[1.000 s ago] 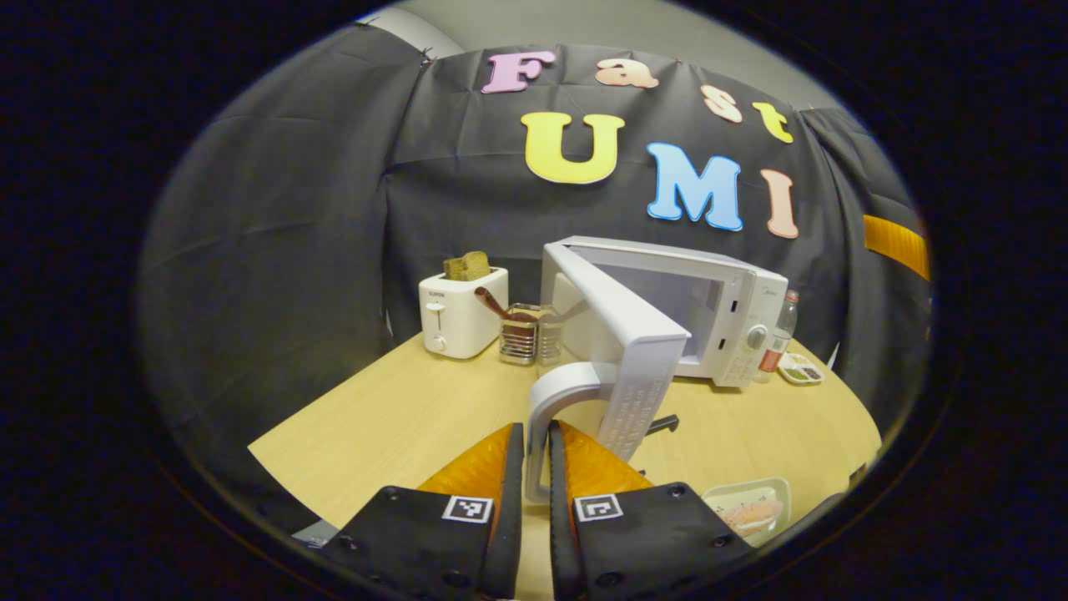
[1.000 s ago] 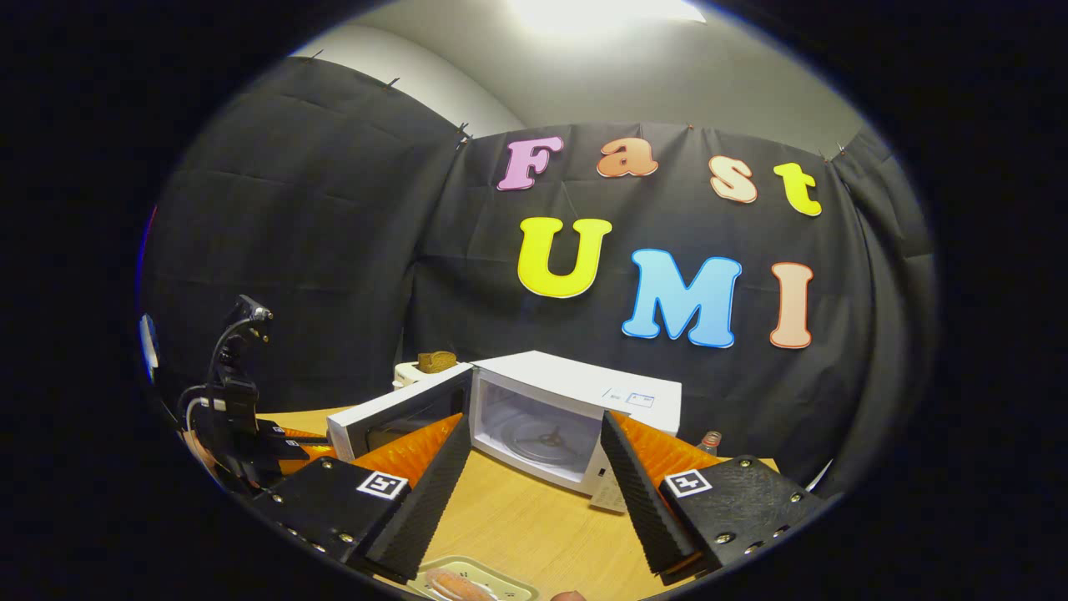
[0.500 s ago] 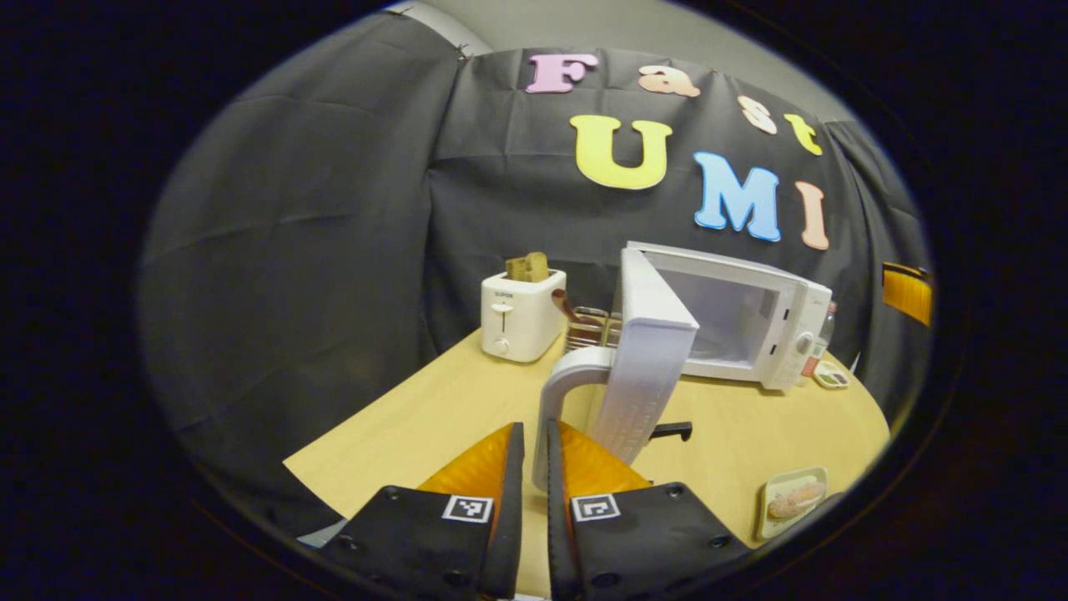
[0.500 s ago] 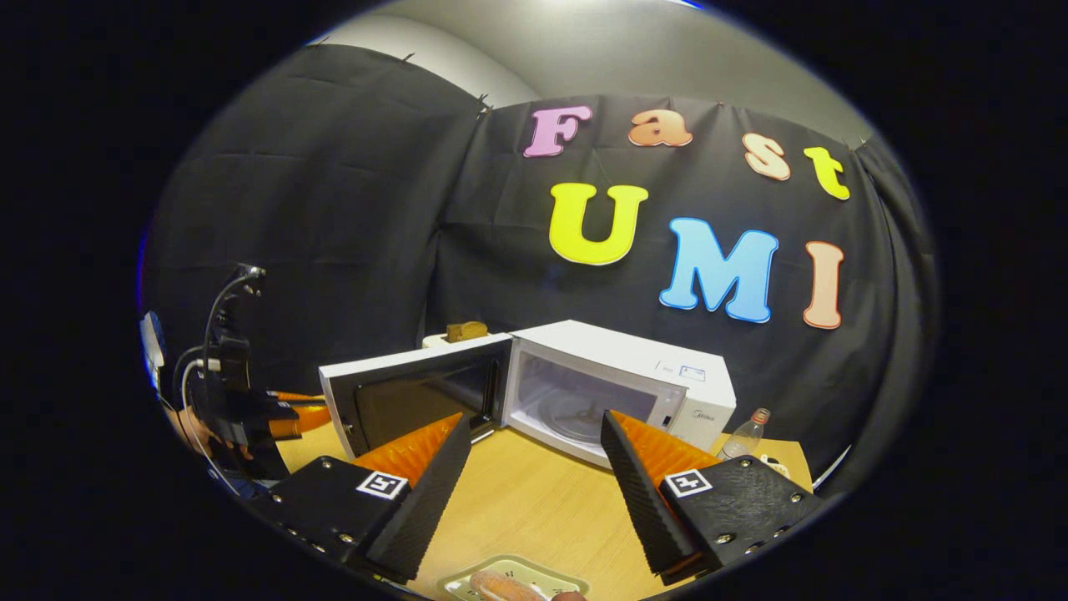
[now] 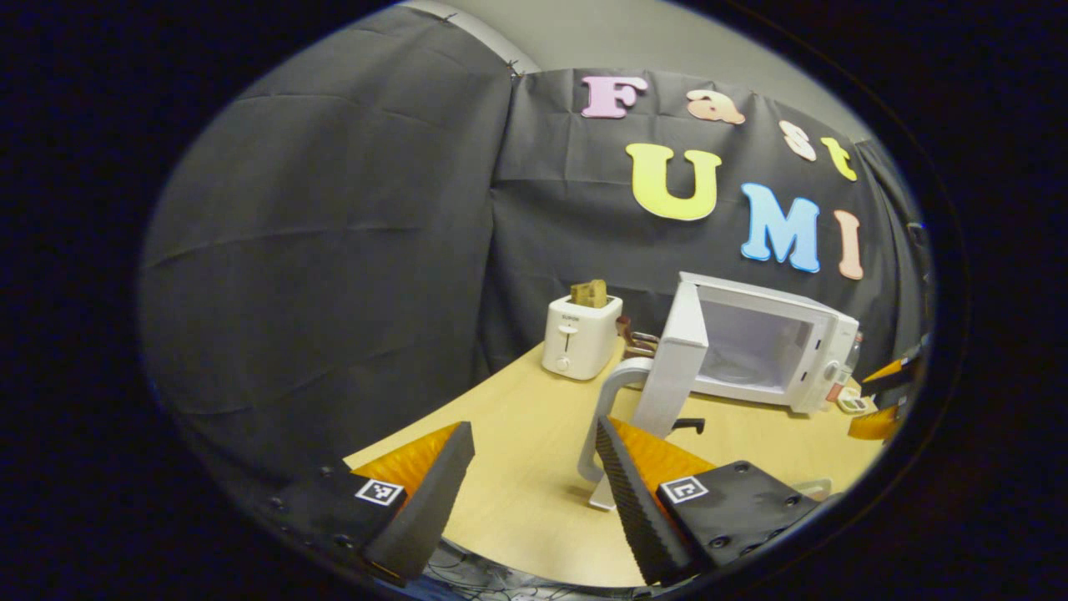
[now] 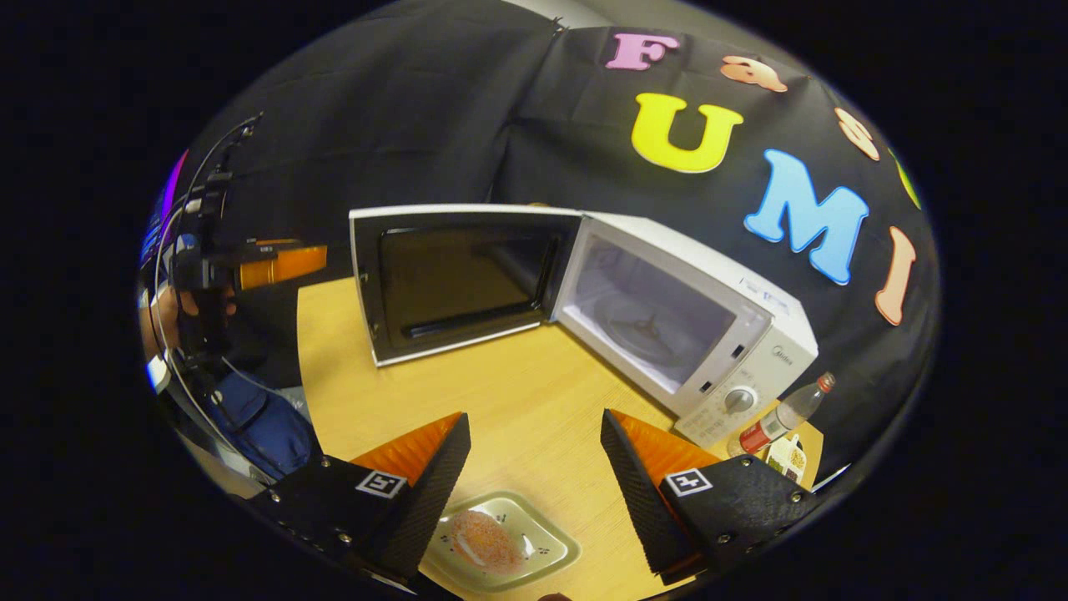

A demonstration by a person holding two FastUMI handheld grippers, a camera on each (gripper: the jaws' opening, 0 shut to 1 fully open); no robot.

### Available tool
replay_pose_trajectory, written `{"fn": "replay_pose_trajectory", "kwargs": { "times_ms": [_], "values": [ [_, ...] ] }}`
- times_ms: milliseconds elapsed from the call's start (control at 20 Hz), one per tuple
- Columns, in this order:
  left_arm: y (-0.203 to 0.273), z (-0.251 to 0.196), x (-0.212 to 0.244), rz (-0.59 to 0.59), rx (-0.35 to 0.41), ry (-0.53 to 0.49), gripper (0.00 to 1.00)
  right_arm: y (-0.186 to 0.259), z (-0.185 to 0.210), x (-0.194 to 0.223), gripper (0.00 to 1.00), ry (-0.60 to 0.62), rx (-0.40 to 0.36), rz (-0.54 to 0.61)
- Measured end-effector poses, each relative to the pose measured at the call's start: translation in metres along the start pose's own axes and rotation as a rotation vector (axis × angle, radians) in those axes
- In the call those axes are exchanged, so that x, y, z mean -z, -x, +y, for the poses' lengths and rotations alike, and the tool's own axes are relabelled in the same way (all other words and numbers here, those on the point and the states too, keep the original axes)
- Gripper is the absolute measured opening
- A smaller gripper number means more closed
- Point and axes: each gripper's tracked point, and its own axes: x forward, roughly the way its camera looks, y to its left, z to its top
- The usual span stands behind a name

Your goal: Open the microwave oven with the left hand, put the food in, and close the microwave oven.

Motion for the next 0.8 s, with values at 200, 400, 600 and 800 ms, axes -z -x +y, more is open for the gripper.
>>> {"fn": "replay_pose_trajectory", "kwargs": {
  "times_ms": [200, 400, 600, 800],
  "values": [
    [0.023, 0.011, -0.011, -0.025, -0.067, 0.034, 0.96, -0.013, 0.013, 0.033, 0.97, 0.074, -0.093, 0.103],
    [0.039, 0.021, -0.018, -0.043, -0.112, 0.028, 0.94, -0.014, 0.029, 0.073, 0.97, 0.126, -0.176, 0.196],
    [0.047, 0.027, -0.022, -0.045, -0.143, -0.005, 0.96, -0.015, 0.039, 0.103, 0.96, 0.177, -0.243, 0.267],
    [0.052, 0.021, -0.023, -0.046, -0.143, -0.011, 0.94, -0.013, 0.040, 0.134, 0.96, 0.219, -0.272, 0.354]
  ]
}}
